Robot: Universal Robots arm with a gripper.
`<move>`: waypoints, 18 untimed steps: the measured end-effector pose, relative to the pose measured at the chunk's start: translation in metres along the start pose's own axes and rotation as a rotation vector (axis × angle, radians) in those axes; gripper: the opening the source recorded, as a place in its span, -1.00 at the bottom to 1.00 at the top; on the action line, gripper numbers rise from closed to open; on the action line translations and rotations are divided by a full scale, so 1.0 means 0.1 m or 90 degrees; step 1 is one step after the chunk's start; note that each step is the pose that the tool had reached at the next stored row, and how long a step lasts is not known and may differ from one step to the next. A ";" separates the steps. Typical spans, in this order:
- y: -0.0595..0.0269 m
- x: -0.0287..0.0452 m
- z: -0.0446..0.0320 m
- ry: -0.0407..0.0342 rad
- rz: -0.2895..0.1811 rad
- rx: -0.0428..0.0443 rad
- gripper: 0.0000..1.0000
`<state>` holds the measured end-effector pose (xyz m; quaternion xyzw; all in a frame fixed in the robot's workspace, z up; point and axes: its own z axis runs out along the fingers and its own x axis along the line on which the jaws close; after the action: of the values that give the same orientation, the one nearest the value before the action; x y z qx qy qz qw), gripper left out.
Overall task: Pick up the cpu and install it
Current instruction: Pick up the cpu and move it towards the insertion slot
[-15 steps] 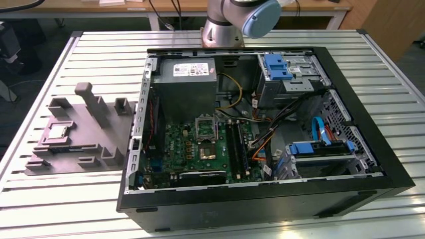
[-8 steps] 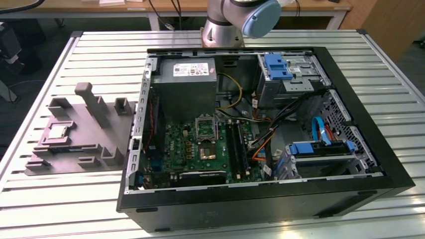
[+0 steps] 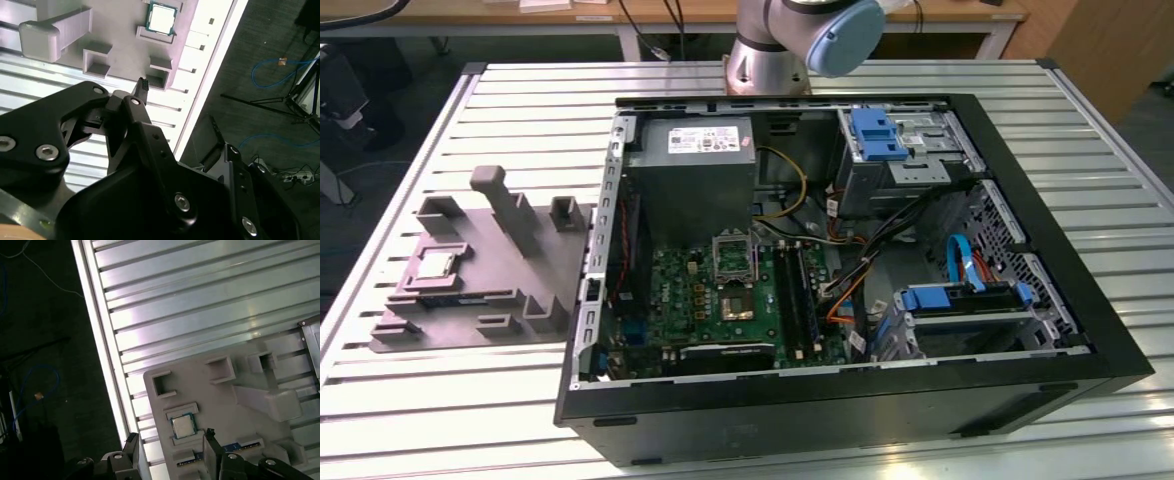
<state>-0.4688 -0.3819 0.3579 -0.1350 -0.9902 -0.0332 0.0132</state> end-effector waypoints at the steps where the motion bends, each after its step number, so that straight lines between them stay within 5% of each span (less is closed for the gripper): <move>1: 0.000 0.000 0.000 0.0006 -0.010 0.0004 0.24; 8: -0.002 -0.002 0.014 0.0055 -0.086 0.0064 0.24; 13: -0.012 -0.002 0.060 0.0048 -0.091 0.0154 0.24; 18: -0.015 -0.004 0.102 0.0073 -0.144 0.0180 0.24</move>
<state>-0.4690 -0.3827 0.3477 -0.0224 -0.9994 -0.0212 0.0170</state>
